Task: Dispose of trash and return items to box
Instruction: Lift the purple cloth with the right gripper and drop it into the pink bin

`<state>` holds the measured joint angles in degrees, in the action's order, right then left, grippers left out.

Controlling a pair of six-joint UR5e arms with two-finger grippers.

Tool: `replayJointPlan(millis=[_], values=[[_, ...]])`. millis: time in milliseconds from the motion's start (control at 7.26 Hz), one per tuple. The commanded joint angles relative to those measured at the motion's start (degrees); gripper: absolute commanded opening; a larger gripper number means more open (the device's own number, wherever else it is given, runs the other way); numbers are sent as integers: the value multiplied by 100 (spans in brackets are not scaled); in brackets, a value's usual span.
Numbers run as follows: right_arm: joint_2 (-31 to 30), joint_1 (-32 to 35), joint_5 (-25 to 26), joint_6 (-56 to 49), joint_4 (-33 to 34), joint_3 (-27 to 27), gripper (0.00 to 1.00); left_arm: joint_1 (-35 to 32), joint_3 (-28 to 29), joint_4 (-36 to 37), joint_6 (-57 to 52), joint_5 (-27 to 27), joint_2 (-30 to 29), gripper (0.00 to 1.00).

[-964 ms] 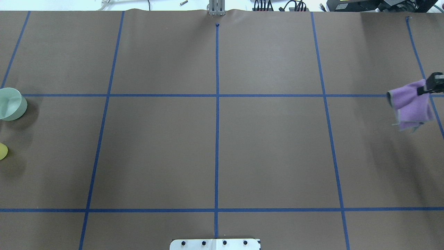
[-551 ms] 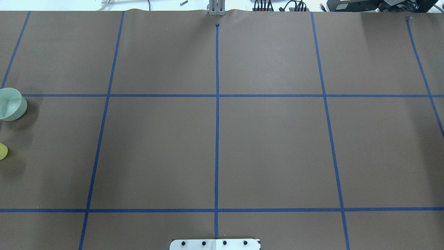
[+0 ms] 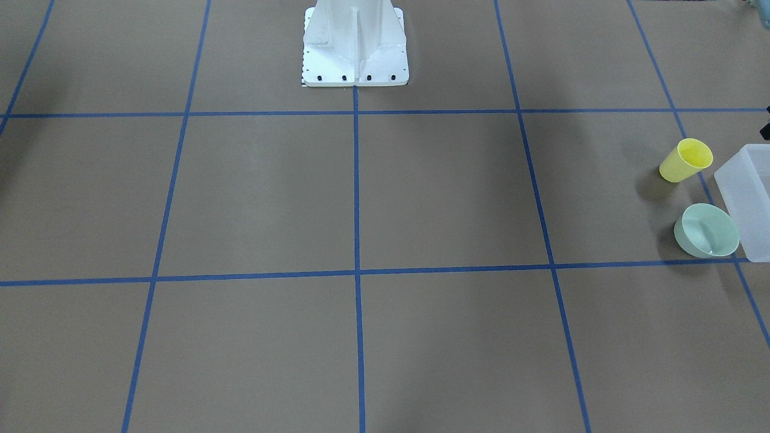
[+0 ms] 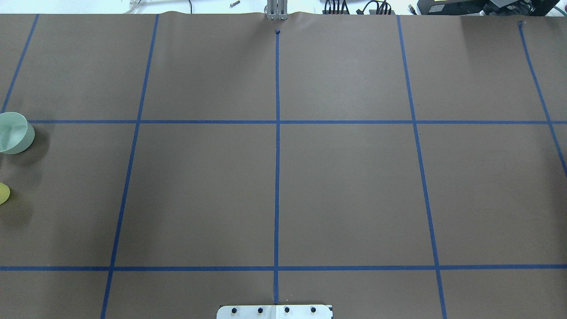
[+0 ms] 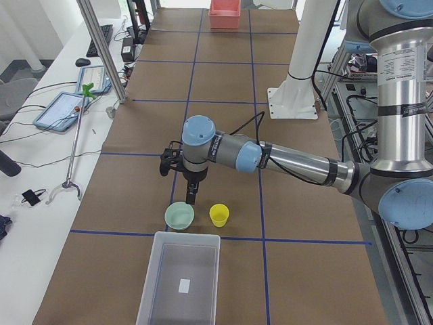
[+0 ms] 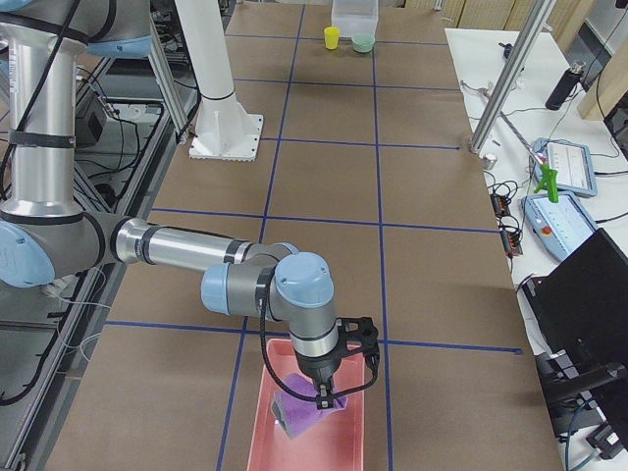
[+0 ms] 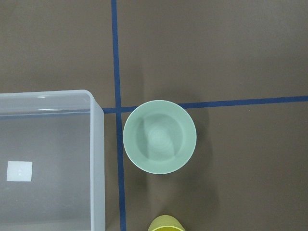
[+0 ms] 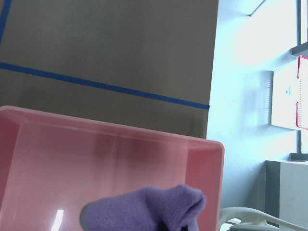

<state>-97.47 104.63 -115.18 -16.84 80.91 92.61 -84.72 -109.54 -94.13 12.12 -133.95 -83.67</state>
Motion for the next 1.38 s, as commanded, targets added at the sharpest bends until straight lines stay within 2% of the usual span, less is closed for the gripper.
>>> replayJointPlan(millis=[0, 275, 413, 551, 689, 964, 1102, 1240], values=[[-79, -4, 57, 871, -898, -401, 0, 0, -41, 0, 1, 0, 9, 97], [-123, -4, 22, 1059, -919, -437, 0, -9, -68, 0, -8, 0, 9, 97], [-176, -4, 13, 1103, -1041, -455, 25, -9, -42, 0, -17, 0, 9, 97], [-202, -13, -178, 1165, -1077, -524, 69, -9, 28, 0, -52, 17, 9, 97], [-211, -13, -459, 1374, -1164, -569, 100, -9, 55, -9, -78, 52, 17, 98], [-229, -13, -453, 1403, -1446, -648, 100, -9, 448, -637, -52, 70, 96, 97], [-220, -22, -470, 1411, -1455, -639, 100, -1, 564, -720, -35, 262, 88, 98], [-168, -135, -496, 1429, -1455, -613, 100, 17, 617, -747, -34, 690, 79, 98]])
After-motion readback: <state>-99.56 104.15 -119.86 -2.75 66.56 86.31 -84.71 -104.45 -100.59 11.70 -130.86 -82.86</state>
